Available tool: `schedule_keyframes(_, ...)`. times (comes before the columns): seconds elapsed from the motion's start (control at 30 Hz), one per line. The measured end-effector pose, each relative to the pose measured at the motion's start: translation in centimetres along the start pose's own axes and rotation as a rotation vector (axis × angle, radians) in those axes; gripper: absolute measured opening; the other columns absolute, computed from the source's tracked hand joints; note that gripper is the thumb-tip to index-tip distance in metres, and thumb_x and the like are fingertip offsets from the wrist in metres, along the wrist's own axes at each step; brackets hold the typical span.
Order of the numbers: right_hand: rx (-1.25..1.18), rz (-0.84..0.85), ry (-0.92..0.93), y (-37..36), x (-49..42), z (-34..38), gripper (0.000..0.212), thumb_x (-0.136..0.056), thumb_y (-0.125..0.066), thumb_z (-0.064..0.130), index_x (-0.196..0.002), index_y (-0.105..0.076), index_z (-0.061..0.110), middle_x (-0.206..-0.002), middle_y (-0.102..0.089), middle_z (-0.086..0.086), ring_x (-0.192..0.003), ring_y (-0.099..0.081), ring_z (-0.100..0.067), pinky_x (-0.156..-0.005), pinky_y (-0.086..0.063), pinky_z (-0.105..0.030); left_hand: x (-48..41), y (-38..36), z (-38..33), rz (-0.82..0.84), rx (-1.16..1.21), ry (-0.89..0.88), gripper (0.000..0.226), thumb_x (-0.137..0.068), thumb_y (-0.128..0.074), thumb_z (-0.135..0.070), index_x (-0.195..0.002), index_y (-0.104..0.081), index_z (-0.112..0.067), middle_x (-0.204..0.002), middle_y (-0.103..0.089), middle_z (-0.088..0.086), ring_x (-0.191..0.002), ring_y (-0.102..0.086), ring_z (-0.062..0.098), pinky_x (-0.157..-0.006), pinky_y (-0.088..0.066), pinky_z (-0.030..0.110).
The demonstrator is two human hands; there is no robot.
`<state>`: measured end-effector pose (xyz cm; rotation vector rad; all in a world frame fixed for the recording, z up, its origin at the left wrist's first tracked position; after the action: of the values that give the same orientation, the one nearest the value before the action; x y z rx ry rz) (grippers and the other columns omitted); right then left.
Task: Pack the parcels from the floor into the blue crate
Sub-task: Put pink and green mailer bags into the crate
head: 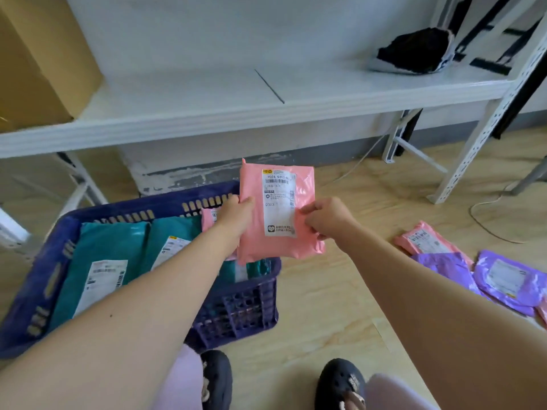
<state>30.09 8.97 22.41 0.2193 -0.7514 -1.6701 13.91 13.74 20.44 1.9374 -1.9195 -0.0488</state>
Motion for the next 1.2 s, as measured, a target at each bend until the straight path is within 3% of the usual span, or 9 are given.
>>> schedule_keyframes(0.23,0.047,0.028,0.095,-6.2,-0.9,7.1,0.026,-0.091,-0.049,0.007,-0.107,-0.07,0.008,-0.106,-0.07,-0.01,-0.077,-0.059,-0.018,-0.082,-0.057,-0.034,-2.8,7.7,1.0,-0.074,0.046,0.066,0.04,-0.088,-0.047,-0.038,-0.117,-0.053,-0.011,-0.122,-0.059,0.012,-0.114,-0.056,0.034,-0.099,-0.045,0.047)
schedule_keyframes(0.37,0.026,0.067,0.099,-11.3,-3.2,8.7,0.027,-0.089,-0.05,0.006,-0.109,-0.068,0.001,-0.11,-0.068,-0.015,-0.078,-0.054,-0.019,-0.08,-0.055,-0.034,-5.1,11.3,3.9,-0.128,0.101,0.088,0.03,-0.089,-0.059,-0.028,-0.113,-0.05,-0.011,-0.111,-0.061,0.01,-0.098,-0.06,0.03,-0.082,-0.048,0.038)
schedule_keyframes(0.5,0.035,0.117,0.11,-17.0,-5.4,9.2,0.032,-0.084,-0.045,0.0,-0.109,-0.064,-0.008,-0.079,-0.056,-0.018,-0.069,-0.046,-0.022,-0.06,-0.039,-0.031,-7.5,14.0,7.9,-0.193,0.147,0.138,0.029,-0.089,-0.061,-0.019,-0.115,-0.051,-0.01,-0.107,-0.06,0.007,-0.085,-0.055,0.021,-0.073,-0.04,0.032)
schedule_keyframes(0.57,0.04,0.133,0.122,-19.4,-6.3,9.1,0.032,-0.084,-0.045,-0.001,-0.108,-0.063,-0.009,-0.091,-0.066,-0.025,-0.071,-0.055,-0.025,-0.061,-0.044,-0.031,-8.7,14.9,9.1,-0.241,0.133,0.145,0.031,-0.09,-0.06,-0.019,-0.118,-0.051,-0.009,-0.105,-0.059,0.007,-0.085,-0.053,0.021,-0.068,-0.039,0.029)
schedule_keyframes(0.7,0.03,0.172,0.117,-22.9,-7.9,8.5,0.03,-0.09,-0.045,0.005,-0.105,-0.071,0.006,-0.1,-0.069,-0.01,-0.087,-0.059,-0.023,-0.07,-0.044,-0.024,-11.8,15.9,10.8,-0.291,0.028,0.117,0.04,-0.089,-0.06,-0.019,-0.125,-0.046,-0.009,-0.104,-0.055,0.004,-0.071,-0.049,0.013,-0.054,-0.034,0.025)
schedule_keyframes(0.9,0.1,0.19,0.08,-24.2,-10.1,7.6,0.035,-0.09,-0.043,0.004,-0.117,-0.064,0.002,-0.124,-0.063,-0.016,-0.111,-0.059,-0.029,-0.091,-0.05,-0.033,-13.9,15.9,13.8,-0.352,-0.126,0.134,0.057,-0.088,-0.06,-0.024,-0.14,-0.035,-0.02,-0.127,-0.056,0.006,-0.103,-0.059,0.028,-0.085,-0.046,0.037)
schedule_keyframes(1.03,0.192,0.241,0.098,-25.5,-11.3,7.3,0.036,-0.092,-0.045,0.011,-0.123,-0.062,0.011,-0.126,-0.063,-0.006,-0.116,-0.057,-0.024,-0.095,-0.047,-0.028,-14.2,15.5,14.3,-0.407,-0.393,0.085,0.065,-0.092,-0.054,-0.023,-0.148,-0.023,-0.031,-0.136,-0.043,0.01,-0.112,-0.054,0.035,-0.084,-0.042,0.038)
schedule_keyframes(1.13,0.224,0.261,0.098,-25.8,-11.5,7.1,0.033,-0.094,-0.045,0.013,-0.12,-0.064,0.01,-0.123,-0.065,-0.006,-0.112,-0.059,-0.023,-0.091,-0.048,-0.028,-13.7,15.3,14.7,-0.431,-0.719,-0.071,0.062,-0.094,-0.051,-0.021,-0.148,-0.024,-0.03,-0.149,-0.028,0.008,-0.129,-0.038,0.032,-0.094,-0.04,0.042)
schedule_keyframes(1.2,0.245,0.244,0.118,-25.8,-11.6,6.7,0.031,-0.092,-0.045,0.009,-0.113,-0.067,0.008,-0.118,-0.067,-0.008,-0.109,-0.061,-0.027,-0.09,-0.051,-0.032,-13.7,15.1,15.4,-0.317,-0.946,-0.263,0.054,-0.096,-0.046,-0.027,-0.148,-0.029,-0.026,-0.158,-0.012,0.002,-0.144,-0.016,0.026,-0.111,-0.025,0.045)
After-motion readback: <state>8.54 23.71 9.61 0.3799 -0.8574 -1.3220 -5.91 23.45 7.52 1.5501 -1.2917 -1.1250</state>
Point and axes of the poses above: each hand's wrist, its own x-axis away from the middle knuckle, its own y-axis out of the back of the hand, z = x × y, the point moved 1 cm from there along -x, towards the middle knuckle
